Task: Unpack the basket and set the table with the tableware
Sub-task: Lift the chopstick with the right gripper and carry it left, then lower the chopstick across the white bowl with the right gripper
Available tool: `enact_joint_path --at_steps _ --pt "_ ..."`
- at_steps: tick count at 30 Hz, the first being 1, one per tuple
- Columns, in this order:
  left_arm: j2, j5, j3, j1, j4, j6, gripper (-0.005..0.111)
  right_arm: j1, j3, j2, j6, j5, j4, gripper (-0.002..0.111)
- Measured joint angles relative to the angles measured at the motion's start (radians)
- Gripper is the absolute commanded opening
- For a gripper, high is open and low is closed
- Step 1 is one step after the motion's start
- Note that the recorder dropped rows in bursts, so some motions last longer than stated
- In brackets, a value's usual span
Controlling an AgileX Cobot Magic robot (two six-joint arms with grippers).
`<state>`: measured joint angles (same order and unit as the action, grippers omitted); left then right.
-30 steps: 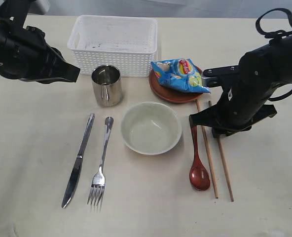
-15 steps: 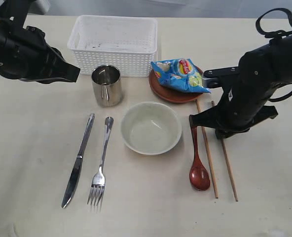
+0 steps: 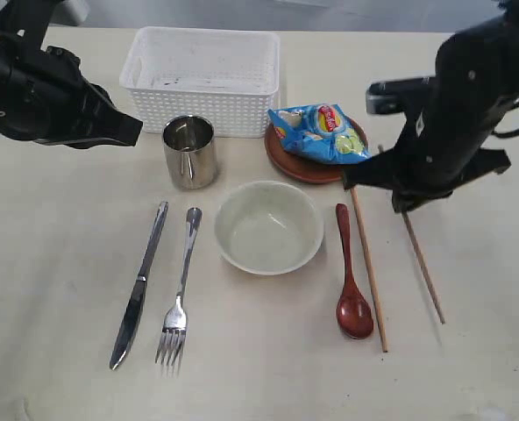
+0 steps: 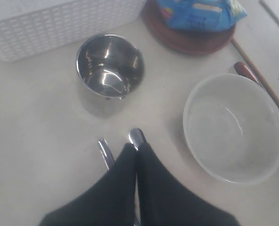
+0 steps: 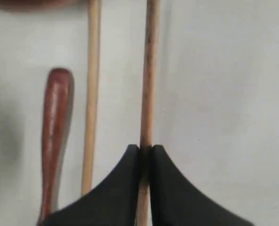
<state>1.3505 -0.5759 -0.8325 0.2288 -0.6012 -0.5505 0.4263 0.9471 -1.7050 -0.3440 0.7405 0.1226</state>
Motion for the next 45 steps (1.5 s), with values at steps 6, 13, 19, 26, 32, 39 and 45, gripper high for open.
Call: enact_joint_path --at_steps 6,13,19,26,32,39,45 --pt "0.000 0.000 0.000 0.000 0.000 0.000 0.000 0.000 0.121 0.123 -0.002 0.130 -0.024 0.000" --pt "0.000 0.000 0.000 0.000 0.000 0.000 0.000 0.000 0.185 0.186 0.060 0.144 -0.220 0.000" --pt "0.000 0.000 0.000 0.000 0.000 0.000 0.000 0.056 0.185 0.184 0.108 0.112 -0.339 0.000" --pt "0.000 0.000 0.000 0.000 0.000 0.000 0.000 0.189 0.185 0.155 0.092 0.047 -0.358 0.000" --pt "0.000 0.000 0.000 0.000 0.000 0.000 0.000 0.246 0.185 0.102 0.035 0.009 -0.362 0.000" --pt "0.000 0.000 0.000 0.000 0.000 0.000 0.000 0.264 0.185 -0.004 -0.064 -0.018 -0.368 0.000" --pt "0.000 0.000 0.000 0.000 0.000 0.000 0.000 0.264 0.185 -0.083 -0.093 -0.028 -0.430 0.000"
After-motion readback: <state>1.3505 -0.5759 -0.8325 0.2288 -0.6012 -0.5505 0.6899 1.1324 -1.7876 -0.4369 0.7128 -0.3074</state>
